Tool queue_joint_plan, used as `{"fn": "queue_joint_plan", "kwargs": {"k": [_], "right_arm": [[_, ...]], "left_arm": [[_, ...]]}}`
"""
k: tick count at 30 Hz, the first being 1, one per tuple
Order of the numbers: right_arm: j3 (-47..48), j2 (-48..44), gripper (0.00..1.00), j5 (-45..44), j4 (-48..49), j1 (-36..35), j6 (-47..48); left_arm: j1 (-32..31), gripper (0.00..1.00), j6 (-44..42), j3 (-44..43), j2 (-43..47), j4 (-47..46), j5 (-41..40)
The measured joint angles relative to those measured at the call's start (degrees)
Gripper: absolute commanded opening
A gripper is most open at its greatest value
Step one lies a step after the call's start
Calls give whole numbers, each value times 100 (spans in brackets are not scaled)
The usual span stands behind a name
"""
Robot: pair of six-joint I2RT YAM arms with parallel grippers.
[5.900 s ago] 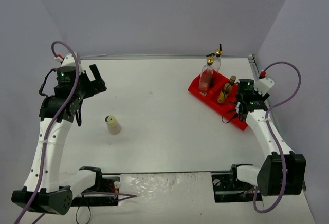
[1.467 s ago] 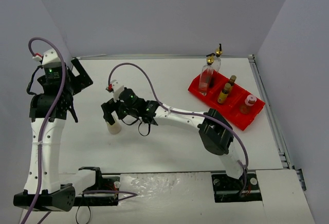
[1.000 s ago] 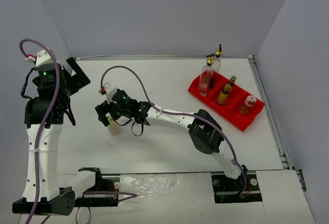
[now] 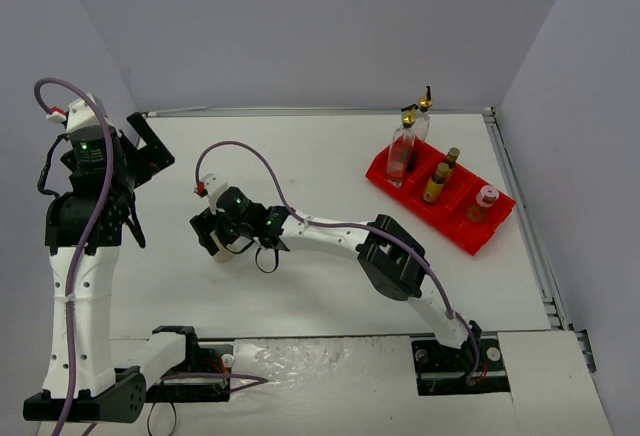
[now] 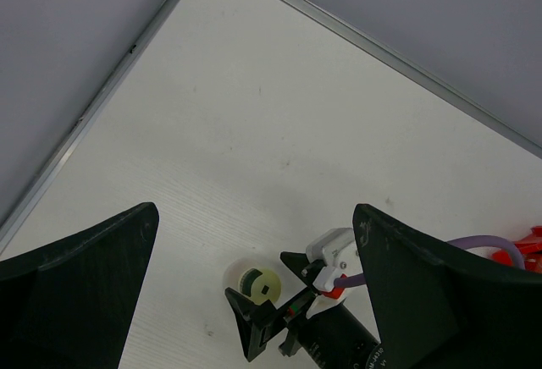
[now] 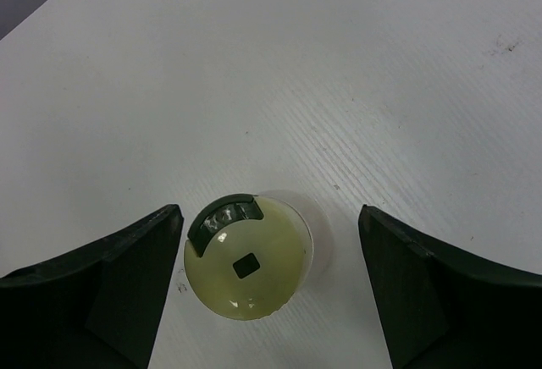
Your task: Organize the condiment bottles
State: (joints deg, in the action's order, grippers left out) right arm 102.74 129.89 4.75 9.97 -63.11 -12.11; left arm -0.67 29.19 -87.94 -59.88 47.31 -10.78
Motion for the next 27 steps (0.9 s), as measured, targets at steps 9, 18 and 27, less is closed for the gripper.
{"fn": "queue_joint_plan", "kwargs": {"k": [9,18,27], "right_arm": [[0,279,77,-2,-34,-36,-22],[7,292,77,-112,-33,-110,-17],[85,292,77,-285,-87,-111,49]], "left_arm": [[0,97,-2,0,0,0,1],[0,97,-2,0,0,0,24],[0,97,-4,0,0,-2,44]]}}
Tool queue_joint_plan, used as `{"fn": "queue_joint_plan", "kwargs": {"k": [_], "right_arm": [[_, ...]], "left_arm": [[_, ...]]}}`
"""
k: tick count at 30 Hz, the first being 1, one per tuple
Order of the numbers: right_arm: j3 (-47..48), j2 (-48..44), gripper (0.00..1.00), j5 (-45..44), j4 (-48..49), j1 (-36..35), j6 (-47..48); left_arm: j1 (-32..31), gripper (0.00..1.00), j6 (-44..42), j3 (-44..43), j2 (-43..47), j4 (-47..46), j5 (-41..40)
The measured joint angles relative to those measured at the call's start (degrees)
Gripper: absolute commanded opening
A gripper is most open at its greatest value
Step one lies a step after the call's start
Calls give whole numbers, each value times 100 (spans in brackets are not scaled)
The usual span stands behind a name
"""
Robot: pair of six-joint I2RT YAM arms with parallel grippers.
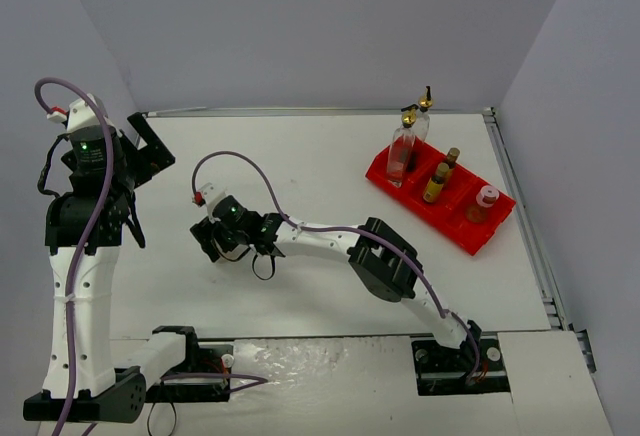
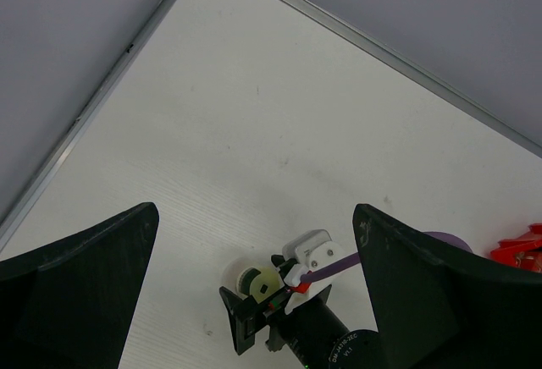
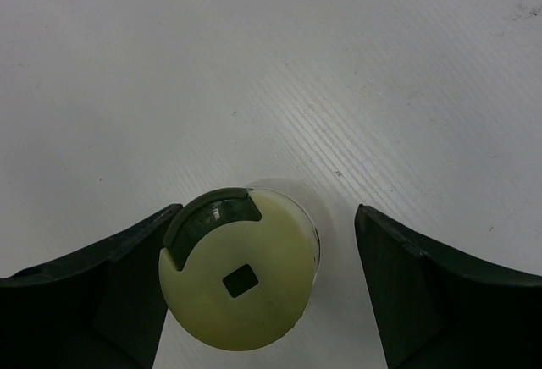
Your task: Organize the condiment bottles
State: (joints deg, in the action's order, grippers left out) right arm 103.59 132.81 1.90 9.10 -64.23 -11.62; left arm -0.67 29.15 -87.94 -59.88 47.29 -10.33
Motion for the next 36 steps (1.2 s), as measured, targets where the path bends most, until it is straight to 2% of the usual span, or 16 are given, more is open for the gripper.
{"fn": "queue_joint_plan", "kwargs": {"k": [2,6,8,14,16,19,21,24,30,36], "right_arm": [[2,0,73,-22,-25,2,15],[2,0,53,-53,-74,0,59],[8,0,47,-77,-76,0,63],[60,0,47,-220,-132,0,106],[95,0,42,-261,-178,0,119],[150,0,28,-348,-234,-7,137],[153,-2,12,-427,-249,-7,145],[110,-19,0,-708,-289,-8,140],[-360,-413,0,-1415,-396,-11,92],[-1382,-1591,0,-2356,-436,59,-115]], "left_arm": [[0,97,2,0,0,0,2],[0,97,2,0,0,-2,21],[0,97,0,0,0,-2,24],[0,97,0,0,-4,-2,38],[0,97,-2,0,-10,-4,42],[0,97,-4,0,-21,-4,40],[0,97,-4,0,-28,-6,42],[0,97,-2,10,-33,-29,44],[0,97,-2,86,-44,-86,106],[22,97,-2,152,-45,-96,140]]}}
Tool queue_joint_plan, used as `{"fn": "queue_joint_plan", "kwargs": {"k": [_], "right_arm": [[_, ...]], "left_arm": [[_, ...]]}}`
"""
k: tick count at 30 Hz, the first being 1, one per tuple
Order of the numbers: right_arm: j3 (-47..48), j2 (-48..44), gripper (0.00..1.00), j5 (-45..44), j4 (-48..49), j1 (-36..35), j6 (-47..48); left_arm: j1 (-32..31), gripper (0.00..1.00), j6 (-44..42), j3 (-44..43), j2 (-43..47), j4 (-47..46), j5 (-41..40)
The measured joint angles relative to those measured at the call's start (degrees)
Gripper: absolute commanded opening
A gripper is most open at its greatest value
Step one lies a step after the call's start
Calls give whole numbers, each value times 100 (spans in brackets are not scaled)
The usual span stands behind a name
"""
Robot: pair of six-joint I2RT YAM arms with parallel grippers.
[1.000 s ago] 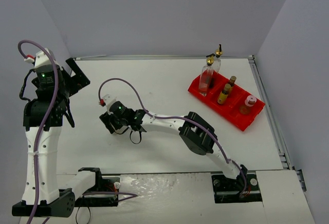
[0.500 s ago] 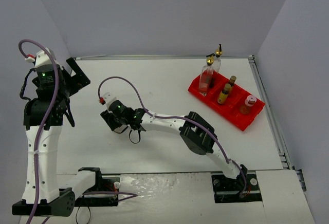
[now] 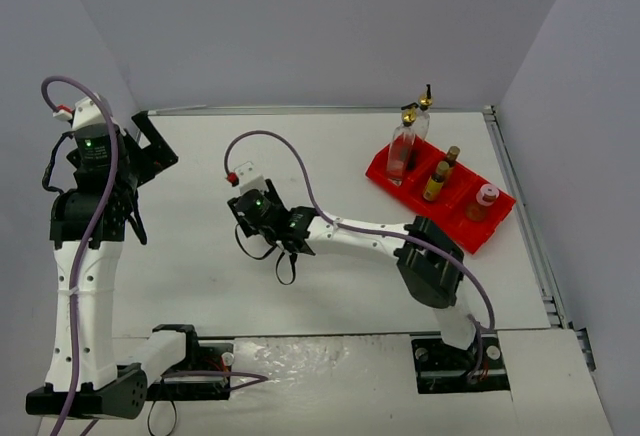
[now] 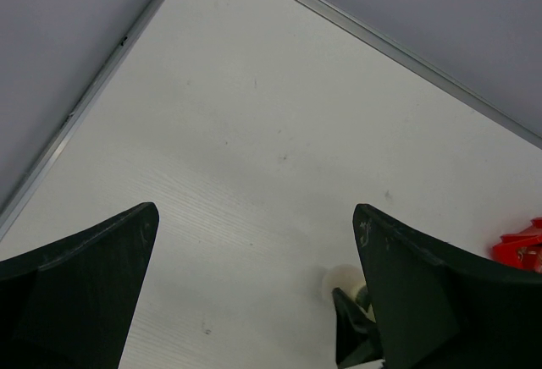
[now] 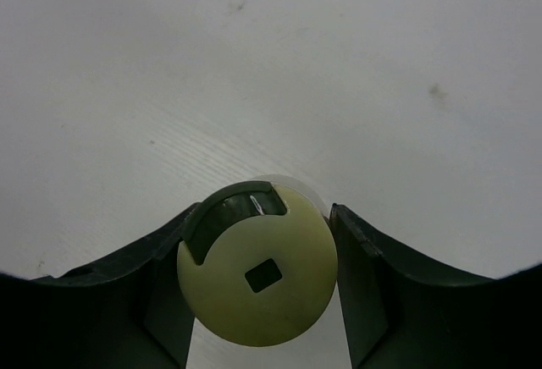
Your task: Organize the condiment bottles
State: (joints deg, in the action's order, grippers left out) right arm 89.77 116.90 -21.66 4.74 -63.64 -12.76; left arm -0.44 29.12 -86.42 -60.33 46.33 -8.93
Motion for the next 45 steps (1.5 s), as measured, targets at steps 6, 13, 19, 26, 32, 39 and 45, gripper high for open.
{"fn": "queue_joint_plan", "kwargs": {"k": [6,13,19,26,32,39,45], "right_arm": [[-1114,-1709,0,-808,61,702,-512],[-2769,-3540,0,-1998,-134,2624,-1567],[-3799,-4284,0,-2569,-661,3262,-2362],[-4218,-4916,0,-3264,-1183,3279,-3109],[-4455,-5180,0,-3565,-1407,3637,-3443],[-4649,-5191,0,-3600,-1574,4285,-3505],[-4653,-5140,0,-3590,-1556,4720,-3468]], "left_arm": [[172,97,2,3,-1,-26,13],[172,97,6,102,-12,-107,146],[199,97,11,243,-96,-200,274],[203,97,26,261,-272,-277,432],[203,97,33,263,-305,-296,466],[203,97,112,437,-295,-437,503],[203,97,145,624,-294,-531,570]]}}
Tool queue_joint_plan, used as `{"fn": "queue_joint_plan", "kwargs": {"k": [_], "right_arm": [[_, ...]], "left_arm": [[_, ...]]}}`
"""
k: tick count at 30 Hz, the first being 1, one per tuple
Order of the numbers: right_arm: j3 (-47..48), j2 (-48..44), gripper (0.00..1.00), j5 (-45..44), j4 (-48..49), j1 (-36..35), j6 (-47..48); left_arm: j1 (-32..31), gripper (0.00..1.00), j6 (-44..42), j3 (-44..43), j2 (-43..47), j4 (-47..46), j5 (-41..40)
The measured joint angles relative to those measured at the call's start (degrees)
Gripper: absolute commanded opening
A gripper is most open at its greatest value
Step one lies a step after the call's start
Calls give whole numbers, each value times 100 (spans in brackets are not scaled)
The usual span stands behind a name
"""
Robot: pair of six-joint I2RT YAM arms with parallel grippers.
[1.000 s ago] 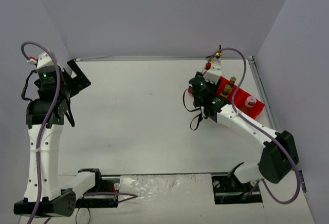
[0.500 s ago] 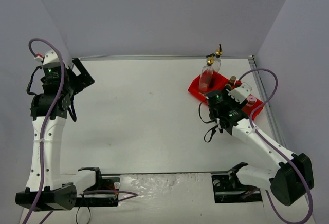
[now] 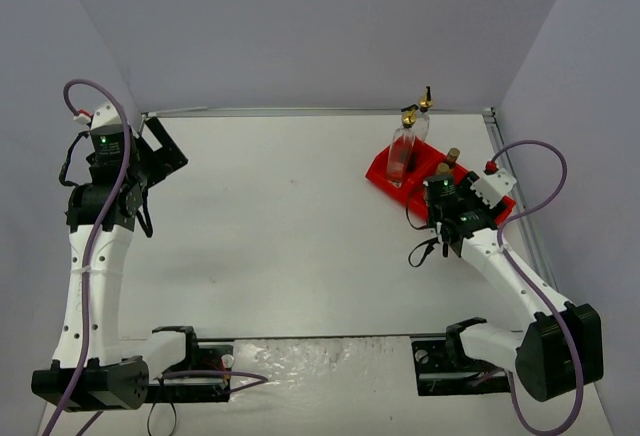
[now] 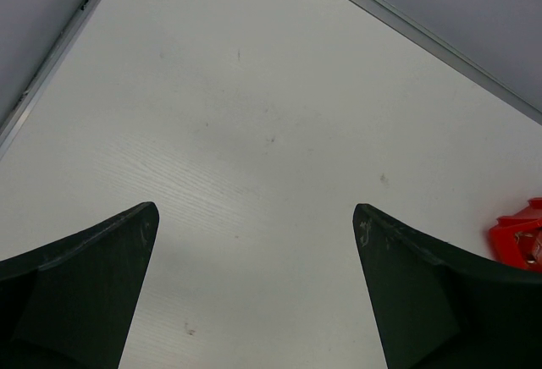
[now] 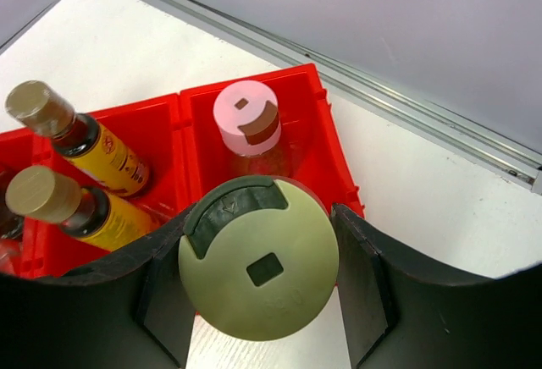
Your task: Organize the condiment bottles
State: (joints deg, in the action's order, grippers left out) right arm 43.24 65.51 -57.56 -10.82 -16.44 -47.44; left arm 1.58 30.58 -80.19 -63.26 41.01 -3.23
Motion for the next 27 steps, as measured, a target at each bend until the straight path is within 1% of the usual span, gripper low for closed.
{"fn": "queue_joint_plan", "kwargs": {"k": [5,10,19,27], "right_arm": [[-50,256,0,162,193,338,145],[-179,481,0,389,427,528,265],[-238,844,0,736,916,613,435],[-266,1080,0,832,1131,709,521]], "left_arm": [[0,97,12,63,4,-102,87],[0,97,10,123,4,-157,101],[0,97,10,136,4,-237,183],[0,97,10,138,4,-262,198]]}}
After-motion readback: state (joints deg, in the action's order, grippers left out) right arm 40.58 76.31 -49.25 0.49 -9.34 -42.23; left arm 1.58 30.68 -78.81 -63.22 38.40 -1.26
